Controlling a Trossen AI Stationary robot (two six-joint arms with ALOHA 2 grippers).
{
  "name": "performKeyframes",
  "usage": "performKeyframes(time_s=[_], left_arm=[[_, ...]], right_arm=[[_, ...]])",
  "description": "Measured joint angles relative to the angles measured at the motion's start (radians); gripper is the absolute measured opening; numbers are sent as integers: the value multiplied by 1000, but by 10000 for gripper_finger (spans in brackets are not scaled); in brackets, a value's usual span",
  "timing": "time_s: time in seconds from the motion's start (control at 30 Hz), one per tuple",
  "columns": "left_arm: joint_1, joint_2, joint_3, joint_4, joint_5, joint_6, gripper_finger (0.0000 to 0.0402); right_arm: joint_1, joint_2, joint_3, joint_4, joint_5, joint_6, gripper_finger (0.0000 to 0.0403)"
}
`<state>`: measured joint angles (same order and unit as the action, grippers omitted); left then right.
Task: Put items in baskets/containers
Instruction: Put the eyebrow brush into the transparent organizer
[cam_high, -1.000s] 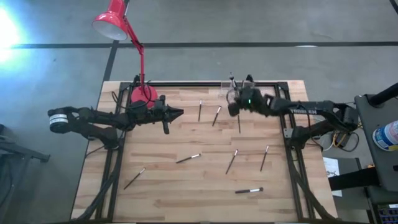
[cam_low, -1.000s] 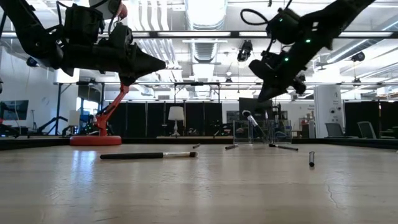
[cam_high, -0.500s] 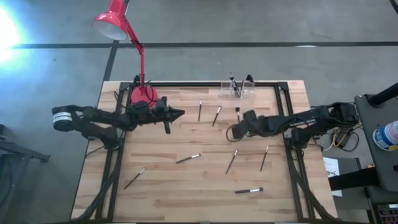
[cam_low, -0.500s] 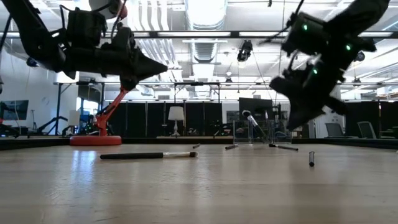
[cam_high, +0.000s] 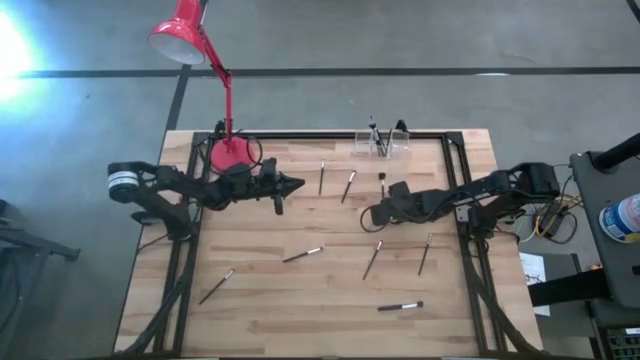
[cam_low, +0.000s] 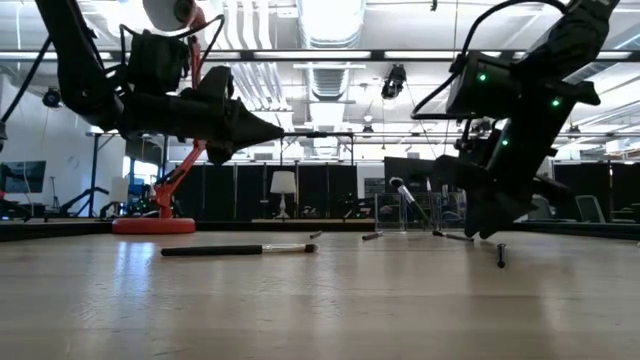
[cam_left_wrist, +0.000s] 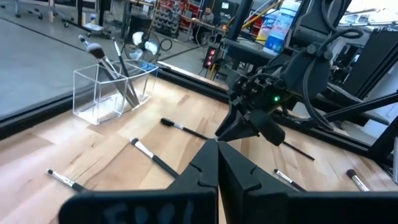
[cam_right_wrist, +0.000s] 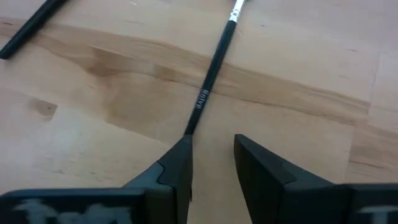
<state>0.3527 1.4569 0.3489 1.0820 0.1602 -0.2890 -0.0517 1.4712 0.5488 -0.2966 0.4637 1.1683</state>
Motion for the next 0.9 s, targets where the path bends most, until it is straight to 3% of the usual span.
performKeyframes(time_s=[0.37, 0.6, 0.9], left_arm=[[1, -1, 0, 4, 0, 2, 0], [1, -1, 0, 7, 0, 2, 0], [2, -1, 0, 7, -21, -8, 0]], right_arm=[[0, -32, 1, 33, -3, 2, 109], [0, 29, 2, 66, -26, 3, 105], [3, 49, 3, 59, -25, -24, 42]])
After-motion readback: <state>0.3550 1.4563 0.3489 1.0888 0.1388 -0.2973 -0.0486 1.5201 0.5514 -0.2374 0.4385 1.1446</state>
